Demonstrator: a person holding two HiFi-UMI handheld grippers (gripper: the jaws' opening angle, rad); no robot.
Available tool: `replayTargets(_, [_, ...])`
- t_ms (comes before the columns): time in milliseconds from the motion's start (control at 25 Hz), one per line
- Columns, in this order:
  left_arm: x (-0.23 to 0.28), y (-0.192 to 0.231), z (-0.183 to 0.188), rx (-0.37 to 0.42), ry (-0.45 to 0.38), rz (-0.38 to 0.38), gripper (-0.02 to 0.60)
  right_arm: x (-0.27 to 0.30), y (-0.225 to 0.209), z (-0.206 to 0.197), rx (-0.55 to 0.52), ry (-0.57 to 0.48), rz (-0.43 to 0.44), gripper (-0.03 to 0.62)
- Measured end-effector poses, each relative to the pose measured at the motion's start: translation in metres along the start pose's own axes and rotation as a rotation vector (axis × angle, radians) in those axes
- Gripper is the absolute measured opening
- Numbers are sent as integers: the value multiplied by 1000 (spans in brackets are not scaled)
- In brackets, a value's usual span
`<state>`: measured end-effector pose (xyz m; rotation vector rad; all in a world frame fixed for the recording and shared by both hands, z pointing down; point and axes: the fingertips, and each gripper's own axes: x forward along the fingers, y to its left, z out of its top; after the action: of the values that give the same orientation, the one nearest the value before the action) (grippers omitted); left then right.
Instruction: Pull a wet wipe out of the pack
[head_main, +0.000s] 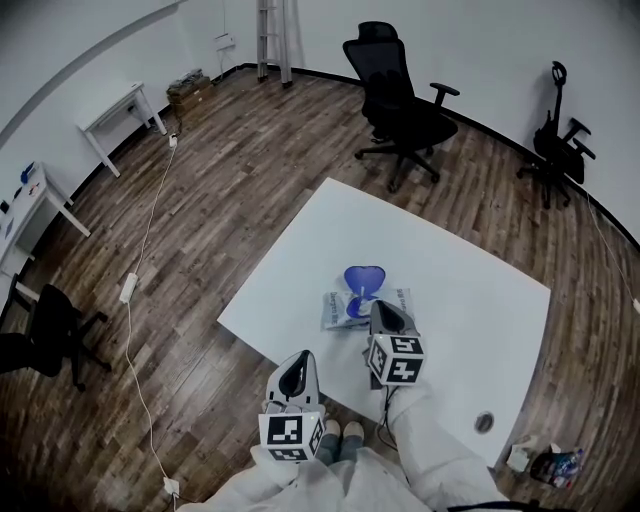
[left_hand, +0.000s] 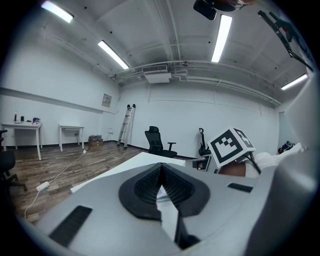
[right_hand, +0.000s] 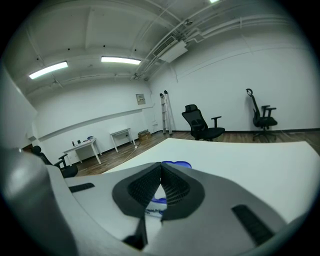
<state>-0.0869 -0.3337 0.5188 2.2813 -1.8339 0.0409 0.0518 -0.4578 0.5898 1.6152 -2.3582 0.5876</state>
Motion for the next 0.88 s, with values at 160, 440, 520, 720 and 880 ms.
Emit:
replayTargets(160, [-3,-1,0,-4,-7,1,-2,-5,1,4,1,-14,-3,9])
replayTargets(440, [-7,-6,-1,-12,-14,2,-2,-13,0,22,-1,-58,-3,9])
replayTargets(520, [-7,-6,2,-14,-19,2,-2,-15,0,27,-7,-67,-2,9])
replayTargets(720, [-11,-10,4,-15,-30,1,-2,-24,3,32,-7,-84,2,9])
replayTargets(880, [-16,-11,5,-13,-36,-2,-2,-32,5,36,2,-97,2,9])
